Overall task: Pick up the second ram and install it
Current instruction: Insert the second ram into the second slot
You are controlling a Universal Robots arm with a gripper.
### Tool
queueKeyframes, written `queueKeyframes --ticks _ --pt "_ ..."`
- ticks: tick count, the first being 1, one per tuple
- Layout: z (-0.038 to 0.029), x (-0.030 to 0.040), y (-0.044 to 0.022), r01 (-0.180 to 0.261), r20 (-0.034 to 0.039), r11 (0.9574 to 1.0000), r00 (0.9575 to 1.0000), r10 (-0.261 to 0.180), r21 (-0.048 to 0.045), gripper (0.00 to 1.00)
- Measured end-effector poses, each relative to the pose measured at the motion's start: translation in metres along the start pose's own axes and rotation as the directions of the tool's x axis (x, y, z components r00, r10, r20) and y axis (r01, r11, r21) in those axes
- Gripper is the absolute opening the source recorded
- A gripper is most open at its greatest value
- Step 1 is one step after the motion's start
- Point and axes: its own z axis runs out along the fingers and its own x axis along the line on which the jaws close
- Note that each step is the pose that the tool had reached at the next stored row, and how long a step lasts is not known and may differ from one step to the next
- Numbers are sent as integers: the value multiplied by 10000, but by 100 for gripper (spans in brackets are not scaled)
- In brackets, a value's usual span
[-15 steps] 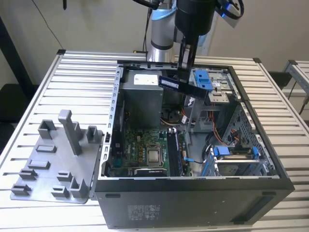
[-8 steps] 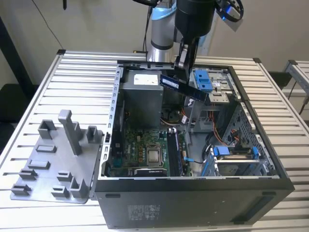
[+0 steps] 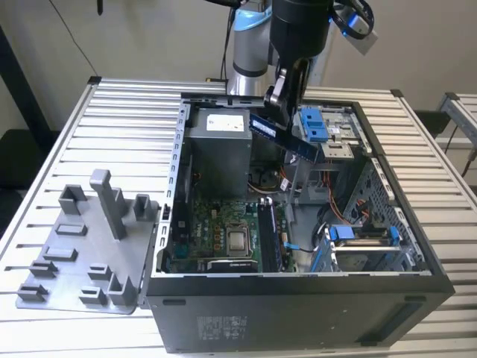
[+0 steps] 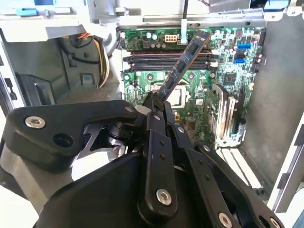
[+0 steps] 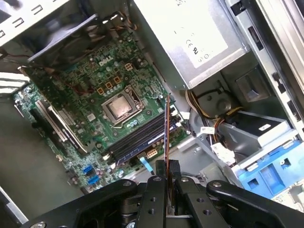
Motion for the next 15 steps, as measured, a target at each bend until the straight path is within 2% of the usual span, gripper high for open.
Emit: queueKeyframes --ticks 4,11,13,15 --pt "10 0 0 -614 -18 9981 9981 614 30 14" --pt "25 1 1 -1104 -30 9939 9939 1104 55 14" --pt "28 2 1 -1439 -36 9896 9896 1440 72 14" --pt "30 2 1 -1806 -45 9835 9835 1807 92 14"
